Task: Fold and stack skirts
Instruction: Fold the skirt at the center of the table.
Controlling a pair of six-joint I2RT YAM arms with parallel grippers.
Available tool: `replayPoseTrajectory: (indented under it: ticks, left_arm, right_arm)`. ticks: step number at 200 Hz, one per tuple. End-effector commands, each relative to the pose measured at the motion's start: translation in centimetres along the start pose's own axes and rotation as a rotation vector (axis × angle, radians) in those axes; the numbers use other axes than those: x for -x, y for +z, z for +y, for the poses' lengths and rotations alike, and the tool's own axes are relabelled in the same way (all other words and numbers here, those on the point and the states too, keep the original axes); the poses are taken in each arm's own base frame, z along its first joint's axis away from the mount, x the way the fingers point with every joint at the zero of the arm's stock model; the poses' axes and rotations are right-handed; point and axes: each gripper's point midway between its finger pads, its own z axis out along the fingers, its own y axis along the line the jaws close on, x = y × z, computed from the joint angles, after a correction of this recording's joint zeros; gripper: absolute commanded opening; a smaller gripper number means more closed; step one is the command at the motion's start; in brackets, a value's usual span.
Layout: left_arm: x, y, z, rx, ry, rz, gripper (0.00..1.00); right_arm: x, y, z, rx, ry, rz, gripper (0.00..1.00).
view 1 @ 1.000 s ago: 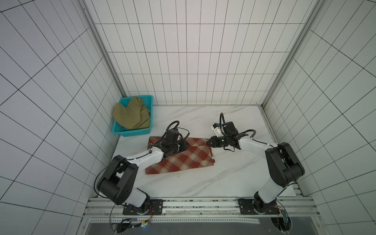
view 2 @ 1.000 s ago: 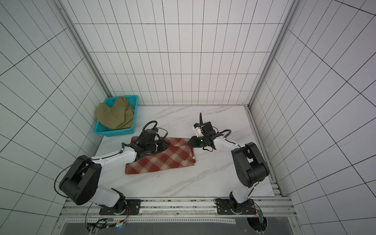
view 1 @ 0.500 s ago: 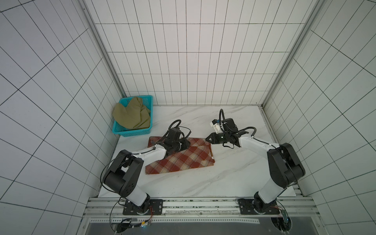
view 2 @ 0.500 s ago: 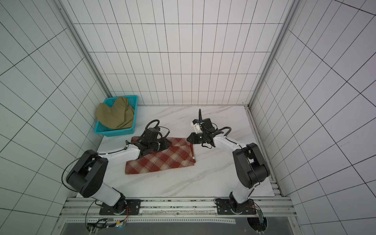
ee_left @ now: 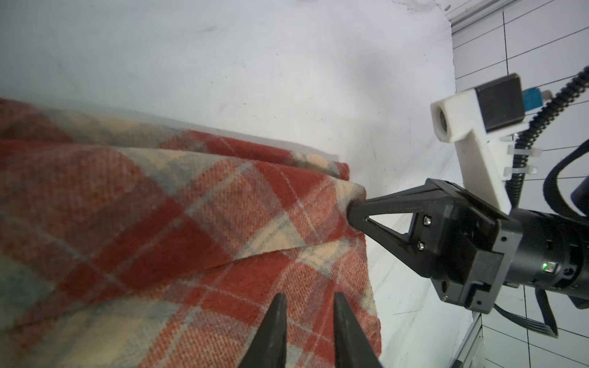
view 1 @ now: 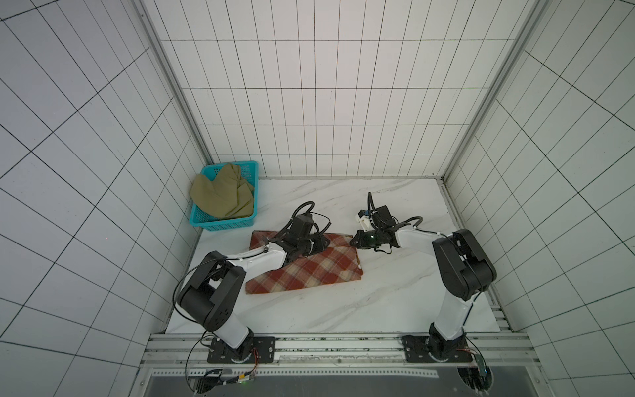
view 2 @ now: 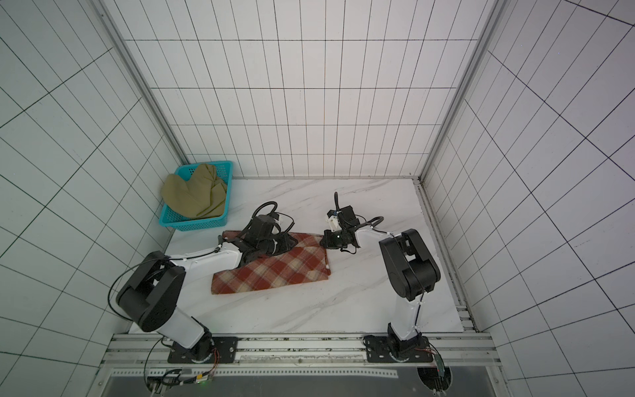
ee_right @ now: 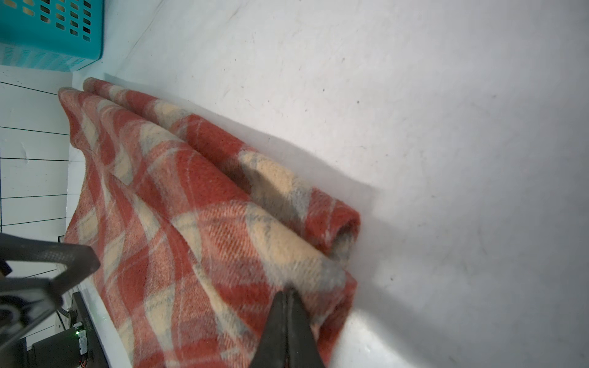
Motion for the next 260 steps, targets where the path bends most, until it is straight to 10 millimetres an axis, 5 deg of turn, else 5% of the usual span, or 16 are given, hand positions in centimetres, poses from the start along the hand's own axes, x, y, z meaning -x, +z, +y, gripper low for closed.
replayPoseTrajectory:
  ticks: [1,17,35,53,84,176,260]
  left_arm:
    - [-0.1,0.7,-1.3,-0.031,0.033,0.012,0.26]
    - [-0.7,1.4,-1.7,-0.043,0.045,0.045,0.26]
    - [-1.5,2.1,-1.6,-0.043,0.053,0.073,0.26]
    - [-2.0,2.5,-1.4,-0.039,0.058,0.09,0.26]
    - [-2.6,3.3,-0.7,-0.02,0.059,0.114,0.26]
    - [-3.6,5.4,1.7,0.044,0.049,0.151,0.25]
    - [-4.3,6.2,2.6,0.065,0.04,0.174,0.25]
  right_arm:
    - [3.9,-3.8,2.3,0.043,-0.033,-0.111,0.08]
    - [3.8,-5.7,2.8,0.087,-0.018,-0.129,0.18]
    - [2.6,-6.9,3.0,0.138,-0.008,-0.118,0.42]
    - [0.6,-6.9,2.3,0.15,0.014,-0.083,0.5]
    - [-2.3,-6.1,1.0,0.15,0.051,-0.031,0.52]
    - [-6.4,-2.9,-1.2,0.174,0.112,0.053,0.55]
    - [-8.7,-0.7,-0.3,0.21,0.129,0.093,0.57]
